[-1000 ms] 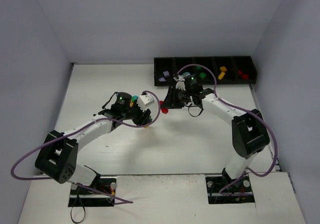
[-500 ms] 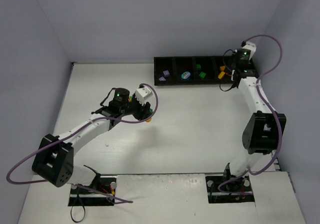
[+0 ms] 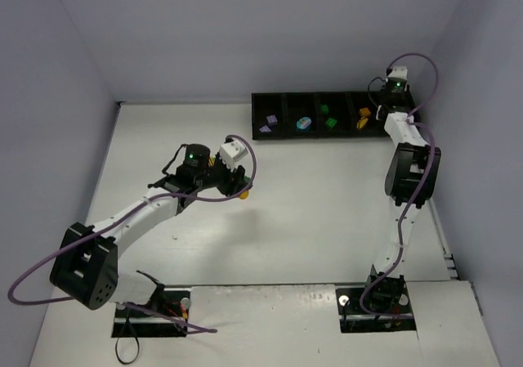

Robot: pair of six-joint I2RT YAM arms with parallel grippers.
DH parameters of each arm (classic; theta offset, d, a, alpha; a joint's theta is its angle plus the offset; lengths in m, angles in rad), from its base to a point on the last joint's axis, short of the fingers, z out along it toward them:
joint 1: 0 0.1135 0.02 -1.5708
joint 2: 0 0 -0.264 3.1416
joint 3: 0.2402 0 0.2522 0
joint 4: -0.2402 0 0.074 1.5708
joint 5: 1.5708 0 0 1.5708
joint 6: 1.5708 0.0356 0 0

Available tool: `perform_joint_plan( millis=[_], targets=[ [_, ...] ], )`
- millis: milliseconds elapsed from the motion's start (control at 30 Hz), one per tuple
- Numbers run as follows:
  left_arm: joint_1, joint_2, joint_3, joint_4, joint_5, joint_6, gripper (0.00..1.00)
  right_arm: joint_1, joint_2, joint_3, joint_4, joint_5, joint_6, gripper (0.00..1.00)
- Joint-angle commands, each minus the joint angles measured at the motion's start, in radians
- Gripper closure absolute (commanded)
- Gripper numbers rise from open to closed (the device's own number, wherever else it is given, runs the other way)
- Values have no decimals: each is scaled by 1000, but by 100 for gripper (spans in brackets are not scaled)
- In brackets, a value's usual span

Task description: Sort the legos into containers by color

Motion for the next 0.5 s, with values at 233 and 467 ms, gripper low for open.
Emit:
perform_joint_plan(
  millis=[233, 467],
  targets=[
    [-6, -66, 32, 40, 18, -69, 76, -17, 26, 121, 113, -46, -52, 41],
    [-8, -103, 6, 96, 17, -90, 76, -2, -142, 130, 39, -157, 33, 24]
  ],
)
